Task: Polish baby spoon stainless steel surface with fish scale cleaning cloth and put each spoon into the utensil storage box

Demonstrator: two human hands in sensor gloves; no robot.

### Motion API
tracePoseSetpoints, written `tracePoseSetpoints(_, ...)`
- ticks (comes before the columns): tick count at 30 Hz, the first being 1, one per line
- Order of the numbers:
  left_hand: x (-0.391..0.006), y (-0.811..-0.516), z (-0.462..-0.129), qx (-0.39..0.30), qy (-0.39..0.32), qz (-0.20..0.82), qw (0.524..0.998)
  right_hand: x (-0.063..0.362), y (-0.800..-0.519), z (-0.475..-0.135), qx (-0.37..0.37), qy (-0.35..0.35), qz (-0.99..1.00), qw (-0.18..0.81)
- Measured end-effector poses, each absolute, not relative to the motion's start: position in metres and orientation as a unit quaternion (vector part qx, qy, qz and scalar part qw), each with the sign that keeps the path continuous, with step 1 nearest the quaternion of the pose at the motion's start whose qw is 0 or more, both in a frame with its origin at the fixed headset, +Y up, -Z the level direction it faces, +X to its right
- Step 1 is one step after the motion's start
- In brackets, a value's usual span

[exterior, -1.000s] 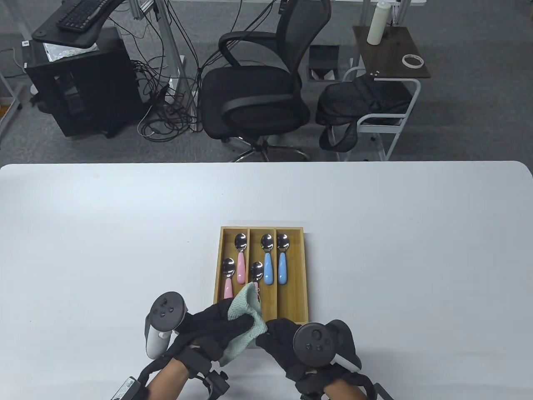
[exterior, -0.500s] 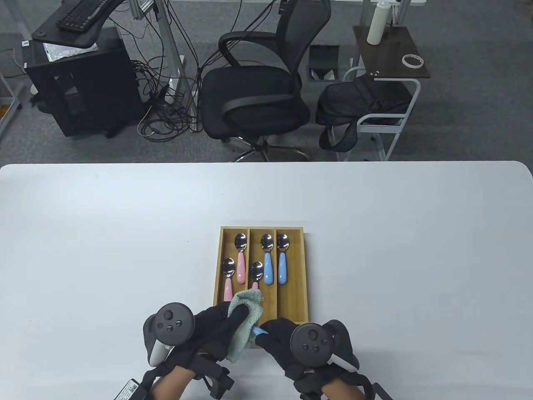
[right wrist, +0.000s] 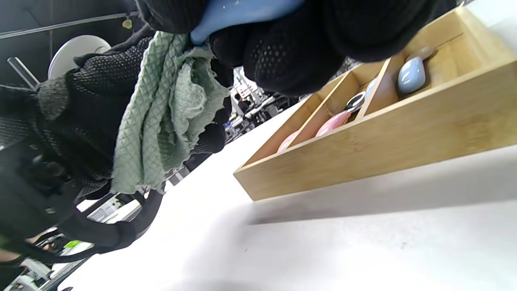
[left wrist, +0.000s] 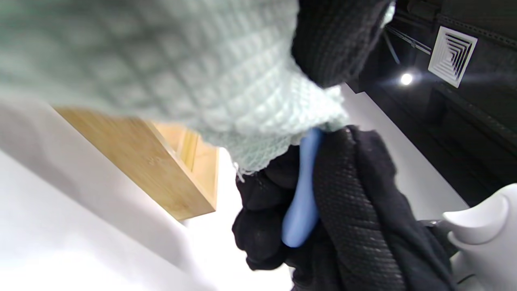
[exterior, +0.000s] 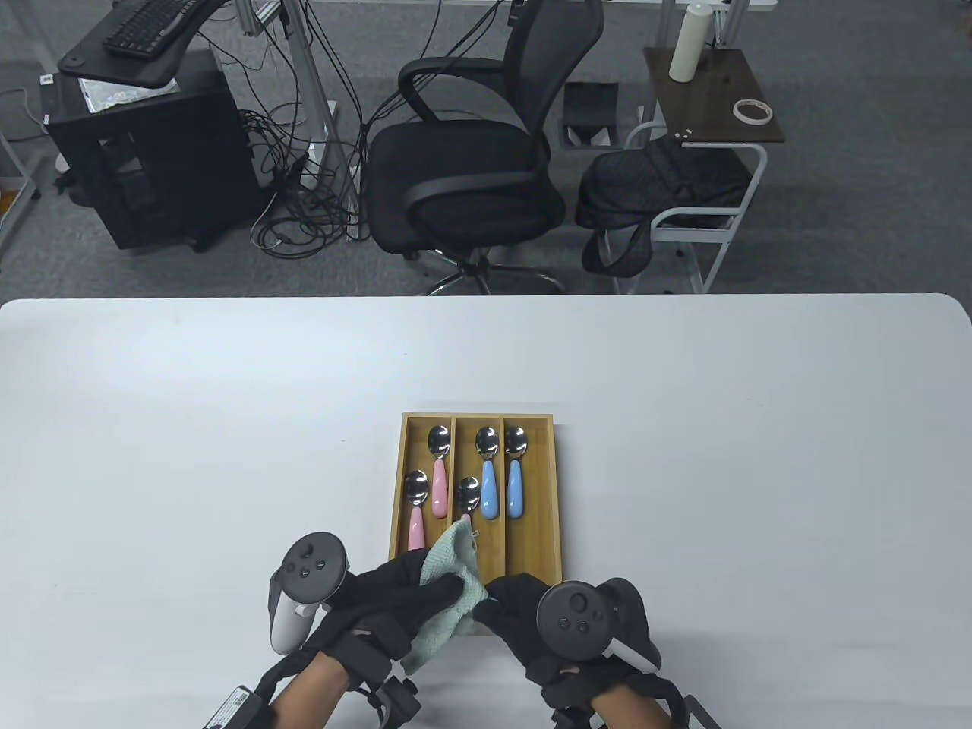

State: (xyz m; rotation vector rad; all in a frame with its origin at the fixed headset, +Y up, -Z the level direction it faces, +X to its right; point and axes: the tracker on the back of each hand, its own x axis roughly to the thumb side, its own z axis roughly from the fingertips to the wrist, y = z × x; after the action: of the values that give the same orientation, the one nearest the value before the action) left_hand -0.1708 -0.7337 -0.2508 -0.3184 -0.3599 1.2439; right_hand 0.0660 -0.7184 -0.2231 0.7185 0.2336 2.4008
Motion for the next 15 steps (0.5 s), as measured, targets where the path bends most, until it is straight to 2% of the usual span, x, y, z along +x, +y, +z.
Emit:
tracePoseSetpoints(4, -0.1710, -0.7311, -0.2485, -0.118, -0.166, 0.536, 0.819, 0.0626, -0.7207, -0.2218, 0.281, 0.104, 0.904, 0.305)
tracePoseSetpoints(10, -0.1693, -0.7258, -0.2431, -0.045, -0.156, 0.492, 0.855, 0.0607, -0.7197, -0.2211, 0.282, 0.085, 0.911, 0.290)
tracePoseSetpoints(15, -0.1675, -0.7277, -0.2422, -0.060, -0.149, 0.517, 0.841, 0.0626, -0.7201, -0.2220, 0.273, 0.083, 0.912, 0.295)
